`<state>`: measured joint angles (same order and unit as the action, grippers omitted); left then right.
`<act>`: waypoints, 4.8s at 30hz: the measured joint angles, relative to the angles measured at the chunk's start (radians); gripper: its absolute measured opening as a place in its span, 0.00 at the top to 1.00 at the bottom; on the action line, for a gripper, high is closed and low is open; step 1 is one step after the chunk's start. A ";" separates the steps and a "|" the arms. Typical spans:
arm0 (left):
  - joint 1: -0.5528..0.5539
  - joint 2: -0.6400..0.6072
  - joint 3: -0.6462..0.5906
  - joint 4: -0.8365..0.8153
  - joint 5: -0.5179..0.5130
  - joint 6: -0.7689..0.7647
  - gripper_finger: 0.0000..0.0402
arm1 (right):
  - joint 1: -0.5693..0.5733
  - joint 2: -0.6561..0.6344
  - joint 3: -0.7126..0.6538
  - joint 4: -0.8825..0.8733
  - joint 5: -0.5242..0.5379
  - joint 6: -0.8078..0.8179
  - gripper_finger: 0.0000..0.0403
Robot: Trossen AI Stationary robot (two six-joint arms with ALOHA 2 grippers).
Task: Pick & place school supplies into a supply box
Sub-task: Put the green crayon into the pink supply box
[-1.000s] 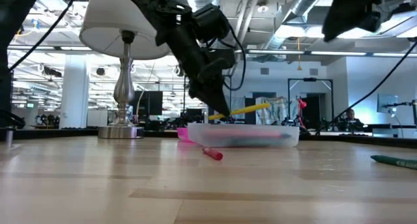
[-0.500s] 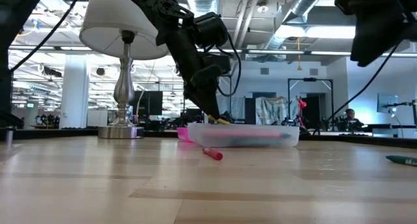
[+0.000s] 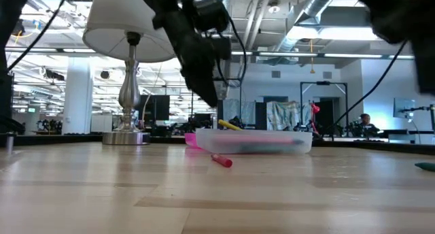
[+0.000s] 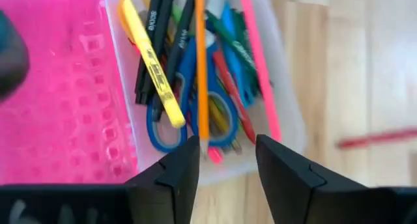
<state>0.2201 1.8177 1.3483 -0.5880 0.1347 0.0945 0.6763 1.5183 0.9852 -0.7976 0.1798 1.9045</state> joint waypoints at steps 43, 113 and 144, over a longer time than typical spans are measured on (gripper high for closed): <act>-0.118 -0.250 0.000 -0.086 -0.003 0.065 0.65 | -0.024 0.249 0.000 0.023 -0.105 0.163 0.78; -0.263 -0.142 -0.013 -0.399 0.115 0.094 0.65 | -0.249 0.273 0.142 -0.038 -0.103 -0.936 1.00; -0.377 -0.143 -0.013 -0.340 -0.062 -0.234 0.65 | -0.856 0.254 0.273 0.017 -0.080 -2.041 0.96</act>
<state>-0.1566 1.6749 1.3354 -0.9284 0.0723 -0.1390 -0.1794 1.7719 1.2582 -0.7810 0.0998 -0.1360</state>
